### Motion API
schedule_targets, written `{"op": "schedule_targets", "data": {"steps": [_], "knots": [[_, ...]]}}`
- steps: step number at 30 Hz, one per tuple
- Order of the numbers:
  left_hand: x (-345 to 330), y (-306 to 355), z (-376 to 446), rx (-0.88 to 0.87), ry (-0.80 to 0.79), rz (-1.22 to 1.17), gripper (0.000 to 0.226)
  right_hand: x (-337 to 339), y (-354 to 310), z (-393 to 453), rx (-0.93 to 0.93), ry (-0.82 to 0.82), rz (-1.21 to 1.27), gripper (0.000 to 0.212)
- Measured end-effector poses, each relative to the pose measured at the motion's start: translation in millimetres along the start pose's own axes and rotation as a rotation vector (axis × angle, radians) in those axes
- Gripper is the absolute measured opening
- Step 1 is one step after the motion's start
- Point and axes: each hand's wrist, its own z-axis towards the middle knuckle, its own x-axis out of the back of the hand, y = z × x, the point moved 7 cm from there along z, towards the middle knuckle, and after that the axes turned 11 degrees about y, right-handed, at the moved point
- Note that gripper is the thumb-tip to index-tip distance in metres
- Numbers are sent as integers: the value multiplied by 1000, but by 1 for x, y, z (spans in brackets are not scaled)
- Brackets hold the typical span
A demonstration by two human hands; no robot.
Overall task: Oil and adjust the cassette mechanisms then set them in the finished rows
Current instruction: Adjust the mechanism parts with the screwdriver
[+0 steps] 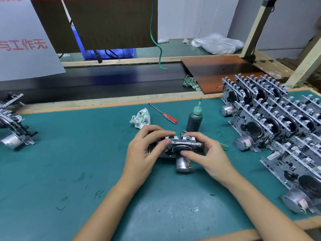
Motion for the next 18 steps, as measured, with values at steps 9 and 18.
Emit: {"op": "schedule_targets", "data": {"steps": [9,18], "knots": [[-2,1,1,40,105,-21,9,-3,3,-2,-67,21,105,35],[-1,4,2,11,112,-4,13,-3,0,-2,-73,47,122,35]]}}
